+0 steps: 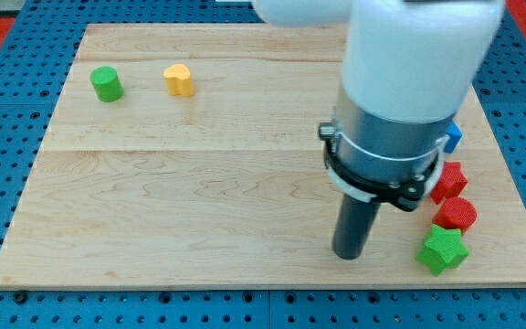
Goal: Move the green star below the red circle
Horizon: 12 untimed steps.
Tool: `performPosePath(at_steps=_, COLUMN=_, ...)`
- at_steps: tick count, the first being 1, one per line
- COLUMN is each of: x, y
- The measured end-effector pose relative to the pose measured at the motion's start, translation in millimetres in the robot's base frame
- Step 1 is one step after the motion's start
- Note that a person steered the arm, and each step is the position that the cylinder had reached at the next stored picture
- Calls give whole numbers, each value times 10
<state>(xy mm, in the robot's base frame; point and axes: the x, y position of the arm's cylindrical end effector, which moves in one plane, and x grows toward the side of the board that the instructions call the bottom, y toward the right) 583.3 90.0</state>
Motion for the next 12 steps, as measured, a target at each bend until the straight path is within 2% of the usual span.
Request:
performPosePath(at_steps=2, x=32, y=96)
performPosePath(at_steps=5, x=32, y=532)
performPosePath(at_steps=12, x=46, y=681)
